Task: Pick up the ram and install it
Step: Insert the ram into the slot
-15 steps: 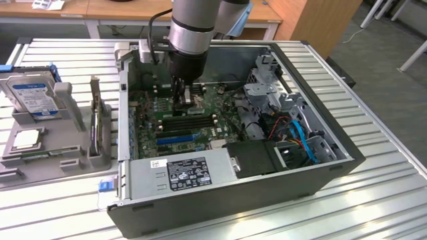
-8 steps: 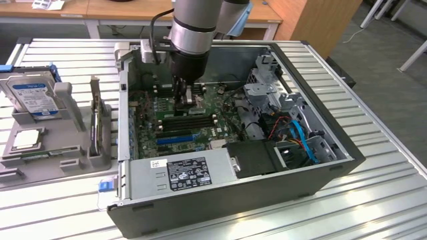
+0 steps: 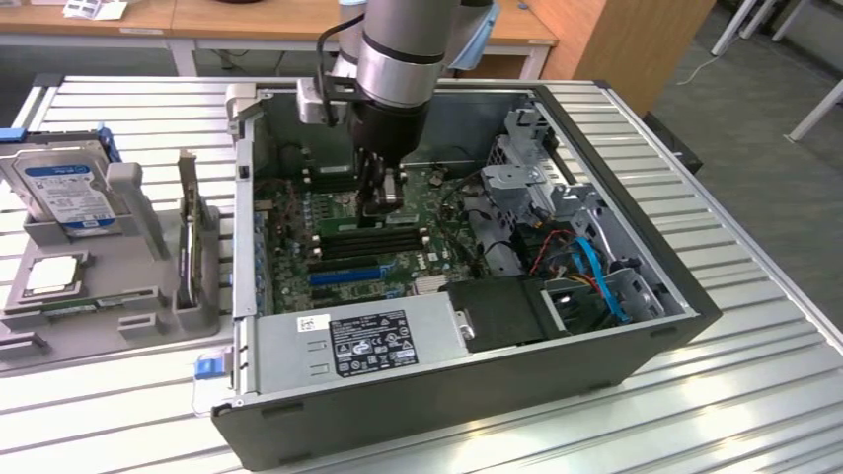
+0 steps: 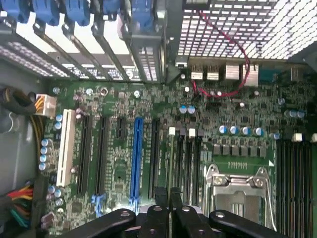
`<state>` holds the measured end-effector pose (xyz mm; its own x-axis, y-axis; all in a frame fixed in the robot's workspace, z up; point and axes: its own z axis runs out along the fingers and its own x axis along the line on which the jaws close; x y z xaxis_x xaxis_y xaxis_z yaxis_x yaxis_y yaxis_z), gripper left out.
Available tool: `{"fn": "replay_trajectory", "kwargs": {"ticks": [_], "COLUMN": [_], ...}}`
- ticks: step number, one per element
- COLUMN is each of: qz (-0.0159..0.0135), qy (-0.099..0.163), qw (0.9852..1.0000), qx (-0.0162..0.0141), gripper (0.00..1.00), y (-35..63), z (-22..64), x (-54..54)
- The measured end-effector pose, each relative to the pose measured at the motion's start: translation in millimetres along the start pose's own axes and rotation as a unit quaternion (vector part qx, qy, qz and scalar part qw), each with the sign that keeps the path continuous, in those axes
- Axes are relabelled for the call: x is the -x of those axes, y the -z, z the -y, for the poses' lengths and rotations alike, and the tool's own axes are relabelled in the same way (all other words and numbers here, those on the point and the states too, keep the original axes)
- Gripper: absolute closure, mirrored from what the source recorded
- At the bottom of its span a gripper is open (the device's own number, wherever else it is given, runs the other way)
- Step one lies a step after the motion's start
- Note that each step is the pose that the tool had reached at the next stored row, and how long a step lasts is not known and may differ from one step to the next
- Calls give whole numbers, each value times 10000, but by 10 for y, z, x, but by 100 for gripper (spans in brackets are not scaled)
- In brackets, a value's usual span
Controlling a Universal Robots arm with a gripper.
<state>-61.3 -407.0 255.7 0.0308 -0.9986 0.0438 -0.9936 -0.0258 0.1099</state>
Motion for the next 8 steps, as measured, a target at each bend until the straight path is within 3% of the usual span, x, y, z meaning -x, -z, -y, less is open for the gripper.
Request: {"fn": "replay_trajectory", "kwargs": {"ticks": [8], "qz": [0], "qy": [-1], "qw": [10000], "qx": [0], "gripper": [87], "y": [3], "z": [13], "x": [40]}}
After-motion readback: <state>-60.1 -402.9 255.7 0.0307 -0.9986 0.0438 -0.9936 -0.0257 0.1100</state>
